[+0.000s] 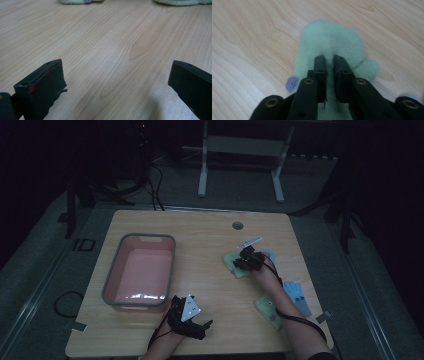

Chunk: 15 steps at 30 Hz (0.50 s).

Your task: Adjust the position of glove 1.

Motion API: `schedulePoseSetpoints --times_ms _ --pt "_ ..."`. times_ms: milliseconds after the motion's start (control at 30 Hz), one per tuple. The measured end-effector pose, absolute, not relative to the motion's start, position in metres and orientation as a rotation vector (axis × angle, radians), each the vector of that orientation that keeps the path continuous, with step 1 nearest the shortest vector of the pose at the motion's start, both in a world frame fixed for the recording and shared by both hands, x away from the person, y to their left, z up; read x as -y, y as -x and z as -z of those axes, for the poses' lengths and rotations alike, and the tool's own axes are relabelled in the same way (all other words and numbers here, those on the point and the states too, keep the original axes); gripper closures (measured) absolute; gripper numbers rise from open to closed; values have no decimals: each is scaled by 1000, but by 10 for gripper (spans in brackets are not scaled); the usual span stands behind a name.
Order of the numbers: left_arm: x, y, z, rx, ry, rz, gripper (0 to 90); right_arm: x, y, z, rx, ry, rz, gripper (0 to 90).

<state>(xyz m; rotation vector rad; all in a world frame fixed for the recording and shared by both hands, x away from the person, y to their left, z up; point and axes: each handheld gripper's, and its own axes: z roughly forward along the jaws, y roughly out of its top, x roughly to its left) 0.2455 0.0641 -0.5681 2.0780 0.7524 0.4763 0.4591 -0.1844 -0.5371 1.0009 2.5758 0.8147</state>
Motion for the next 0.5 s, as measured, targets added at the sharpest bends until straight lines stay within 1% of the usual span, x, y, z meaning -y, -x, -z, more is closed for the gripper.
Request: schedulePoseSetpoints --times_ms 167,367,467,500 --pt "-64 -245 568 -751 -2080 -478 8 181 -453 528 -2515 -1065 -821 855" --pt "-64 -246 568 -755 -2077 -474 8 175 -436 501 -2432 -1158 -882 855" --pt "-64 -245 568 -753 -2080 -480 8 169 -421 484 -2380 -1184 -924 856" --pt "-64 -245 568 -755 -2079 -482 8 169 -421 484 -2380 -1184 -924 856"
